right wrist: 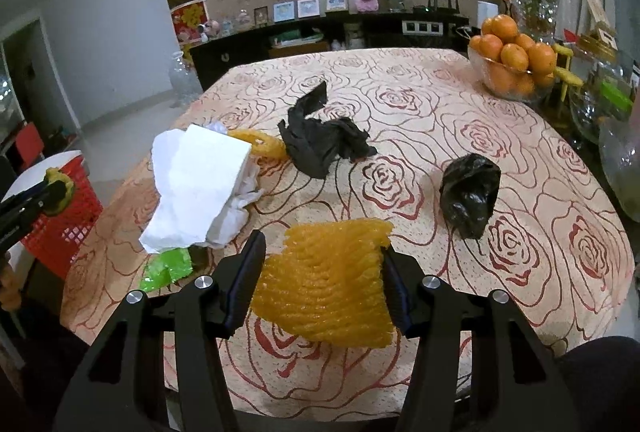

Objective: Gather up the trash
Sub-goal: 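Carry the green-yellow sponge to the wastebasket and release it with the left gripper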

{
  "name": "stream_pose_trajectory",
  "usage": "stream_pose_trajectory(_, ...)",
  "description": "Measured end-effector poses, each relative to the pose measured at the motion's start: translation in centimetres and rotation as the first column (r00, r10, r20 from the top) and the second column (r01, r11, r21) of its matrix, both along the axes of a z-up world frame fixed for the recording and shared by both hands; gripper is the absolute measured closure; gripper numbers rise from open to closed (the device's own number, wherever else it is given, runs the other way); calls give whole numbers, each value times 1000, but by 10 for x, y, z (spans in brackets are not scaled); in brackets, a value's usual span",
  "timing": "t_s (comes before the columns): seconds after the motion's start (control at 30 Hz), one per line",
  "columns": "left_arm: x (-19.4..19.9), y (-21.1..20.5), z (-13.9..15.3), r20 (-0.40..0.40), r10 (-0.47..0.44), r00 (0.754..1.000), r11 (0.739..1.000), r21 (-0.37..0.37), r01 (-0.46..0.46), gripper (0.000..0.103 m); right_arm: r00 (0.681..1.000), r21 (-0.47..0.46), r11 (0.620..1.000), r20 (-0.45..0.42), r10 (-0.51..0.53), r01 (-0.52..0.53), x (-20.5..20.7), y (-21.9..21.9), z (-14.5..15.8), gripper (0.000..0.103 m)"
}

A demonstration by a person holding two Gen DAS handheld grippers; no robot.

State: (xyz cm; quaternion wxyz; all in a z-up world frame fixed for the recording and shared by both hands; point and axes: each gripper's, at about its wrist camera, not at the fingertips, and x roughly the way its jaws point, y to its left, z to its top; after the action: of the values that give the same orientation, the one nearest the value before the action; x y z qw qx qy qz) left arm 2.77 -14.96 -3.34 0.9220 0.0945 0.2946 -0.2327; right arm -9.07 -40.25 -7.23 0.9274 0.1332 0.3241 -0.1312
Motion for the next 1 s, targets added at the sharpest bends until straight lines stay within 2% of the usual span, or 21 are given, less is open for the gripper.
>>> stream_pose_trajectory(0.4, 1, 15, 14, 39, 45, 998, 999, -15, -45, 54, 999, -41, 999, 49, 5, -3, 2, 7, 23, 50)
stream_pose_trajectory(0.6, 0, 29, 29, 97, 88, 991, 996, -3, -88, 54, 997, -53, 998, 70, 29, -25, 9, 16, 39, 50)
stream_pose_trajectory(1.0, 28, 86, 54, 139, 224, 965, 973, 18, -228, 54, 988, -54, 993, 108, 115, -109, 33, 50, 70, 50)
